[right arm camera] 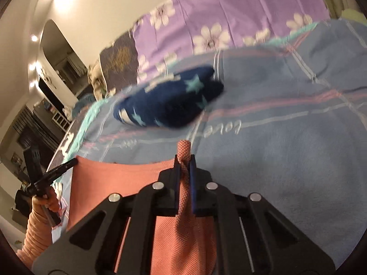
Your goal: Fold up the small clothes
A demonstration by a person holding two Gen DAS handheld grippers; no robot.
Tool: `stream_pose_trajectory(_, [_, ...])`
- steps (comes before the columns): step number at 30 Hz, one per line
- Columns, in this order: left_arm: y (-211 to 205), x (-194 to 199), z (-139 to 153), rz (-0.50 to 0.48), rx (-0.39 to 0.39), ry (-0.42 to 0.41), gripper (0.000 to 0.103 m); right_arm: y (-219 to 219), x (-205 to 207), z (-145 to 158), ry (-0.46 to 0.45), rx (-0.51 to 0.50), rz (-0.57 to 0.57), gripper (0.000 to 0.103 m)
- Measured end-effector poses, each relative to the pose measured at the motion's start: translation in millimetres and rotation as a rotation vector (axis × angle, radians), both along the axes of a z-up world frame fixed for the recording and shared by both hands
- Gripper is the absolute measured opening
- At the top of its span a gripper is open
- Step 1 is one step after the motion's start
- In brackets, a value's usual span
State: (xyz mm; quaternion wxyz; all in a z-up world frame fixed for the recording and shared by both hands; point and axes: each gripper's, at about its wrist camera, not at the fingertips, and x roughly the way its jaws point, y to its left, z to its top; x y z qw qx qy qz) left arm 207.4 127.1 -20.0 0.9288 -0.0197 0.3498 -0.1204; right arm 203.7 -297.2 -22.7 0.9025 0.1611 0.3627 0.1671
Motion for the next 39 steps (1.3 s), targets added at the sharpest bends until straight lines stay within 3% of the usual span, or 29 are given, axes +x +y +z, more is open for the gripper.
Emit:
stream_pose_trajectory(2, [-4.6, 9.6, -6.5, 0.023, 0.059, 0.018, 0.006, 3.3, 6.3, -6.2, 0.036, -0.097, -0.062, 0.022])
stream_pose_trajectory(5, [-8.3, 18.8, -30.0, 0.069, 0.161, 0.076, 0.007, -2.1, 3.2, -20.2, 0.081, -0.075, -0.075, 0.028])
stream_pose_trajectory(7, [-5.5, 16.1, -41.4, 0.068, 0.166, 0.104, 0.008, -7.0, -9.0, -27.8, 0.082, -0.075, -0.063, 0.031])
stream_pose_trajectory(9, [-3.8, 9.1, -48.9, 0.059, 0.179, 0.123, 0.023, -11.5, -20.8, -35.4, 0.088, -0.116, -0.059, 0.032])
stream_pose_trajectory(12, [-8.1, -3.4, -53.6, 0.026, 0.220, 0.119, 0.035, -21.0, -33.7, -47.6, 0.114, -0.148, -0.058, 0.035])
stream_pose_trajectory(15, [-18.5, -8.6, -67.6, 0.036, 0.357, 0.128, 0.037, -26.9, -43.9, -56.4, 0.123, -0.144, -0.063, 0.035])
stream_pose_trajectory(18, [-30.0, -17.2, -70.9, 0.067, 0.530, 0.069, 0.041, -25.8, -58.5, -55.8, 0.113, -0.181, -0.073, 0.036])
stream_pose_trajectory(20, [-35.9, -24.7, -63.1, 0.090, 0.571, 0.059, 0.040, -23.8, -72.2, -50.4, 0.107, -0.196, -0.075, 0.039])
stream_pose_trajectory(24, [-63.4, -57.8, -24.4, 0.001, 0.462, -0.020, 0.040, -22.5, -100.7, -41.5, 0.100, -0.164, -0.034, 0.038])
stream_pose_trajectory(26, [-90.0, -77.2, -6.6, -0.083, 0.390, -0.048, 0.040, -25.6, -111.5, -41.1, 0.088, -0.151, -0.022, 0.028])
stream_pose_trajectory(27, [-105.8, -85.8, -1.7, -0.126, 0.355, -0.050, 0.040, -27.8, -113.2, -41.4, 0.085, -0.146, -0.027, 0.020])
stream_pose_trajectory(29, [-143.0, -103.5, 2.1, -0.237, 0.286, -0.031, 0.040, -37.5, -113.7, -47.1, 0.089, -0.117, -0.051, 0.013])
stream_pose_trajectory(32, [-198.0, -131.9, -3.1, -0.383, 0.216, 0.005, 0.040, -48.7, -103.6, -56.0, 0.143, -0.070, -0.063, 0.010])
stream_pose_trajectory(35, [-246.8, -154.2, -15.1, -0.470, 0.196, 0.059, 0.040, -47.9, -88.8, -54.7, 0.181, -0.074, -0.003, 0.010])
stream_pose_trajectory(39, [-289.5, -174.7, -28.1, -0.508, 0.222, 0.083, 0.042, -40.1, -61.1, -49.5, 0.219, -0.106, 0.074, 0.014])
